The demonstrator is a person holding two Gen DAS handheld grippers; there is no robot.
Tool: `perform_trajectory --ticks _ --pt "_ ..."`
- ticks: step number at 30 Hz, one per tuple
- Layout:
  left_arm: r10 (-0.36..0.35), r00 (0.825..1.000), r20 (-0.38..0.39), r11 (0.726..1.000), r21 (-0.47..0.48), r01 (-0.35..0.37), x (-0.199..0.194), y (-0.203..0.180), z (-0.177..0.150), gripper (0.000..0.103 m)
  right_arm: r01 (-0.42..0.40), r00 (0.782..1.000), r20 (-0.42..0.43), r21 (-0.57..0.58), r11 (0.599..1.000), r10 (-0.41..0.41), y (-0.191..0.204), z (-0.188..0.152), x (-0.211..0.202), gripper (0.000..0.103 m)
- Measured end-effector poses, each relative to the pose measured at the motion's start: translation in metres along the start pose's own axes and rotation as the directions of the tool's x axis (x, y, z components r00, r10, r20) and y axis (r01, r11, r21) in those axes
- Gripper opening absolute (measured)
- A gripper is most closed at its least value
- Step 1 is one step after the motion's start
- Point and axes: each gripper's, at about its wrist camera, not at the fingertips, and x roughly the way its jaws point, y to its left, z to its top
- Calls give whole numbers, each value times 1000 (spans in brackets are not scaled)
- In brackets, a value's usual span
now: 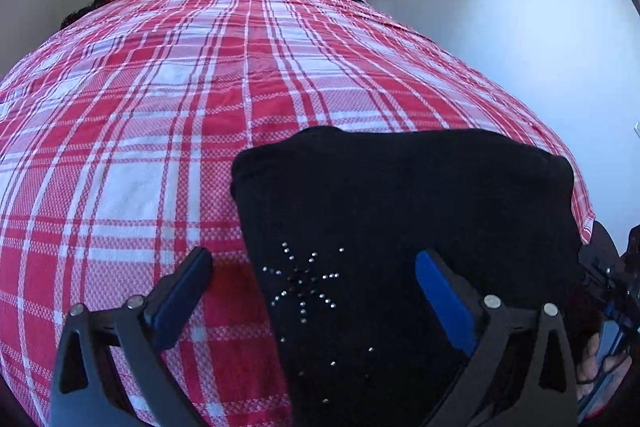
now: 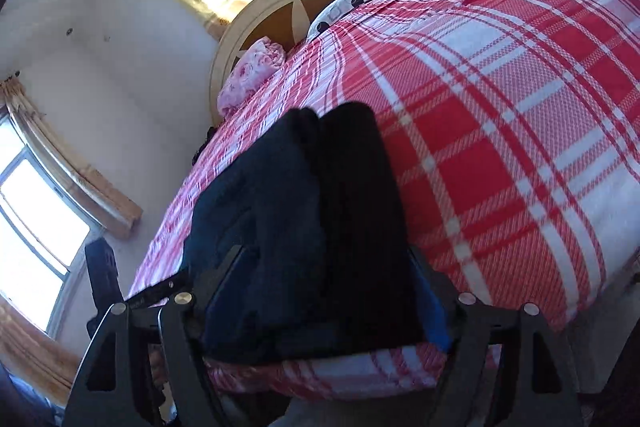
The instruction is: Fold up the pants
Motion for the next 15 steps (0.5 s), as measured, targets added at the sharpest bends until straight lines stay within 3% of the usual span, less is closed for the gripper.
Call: perform_trajectory --ticks 8,9,10,11,15 --pt "15 1000 -8 1000 -19 -16 0 -5 -3 103 132 991 -11 -126 983 -135 19 -5 11 76" --pt "23 1000 -11 1000 -16 -23 0 -6 -3 103 157 987 -14 -153 976 -161 23 -6 12 65" --pt "34 999 -14 999 -13 -34 0 -7 -4 103 179 983 -15 -189 965 -185 29 -7 13 47" --pt "43 999 -20 999 -13 -44 0 -9 -3 103 177 982 -22 -225 958 -186 35 -9 13 41" --pt "59 997 -48 998 -26 -60 2 -9 0 103 209 975 -8 -283 936 -220 45 -14 20 41"
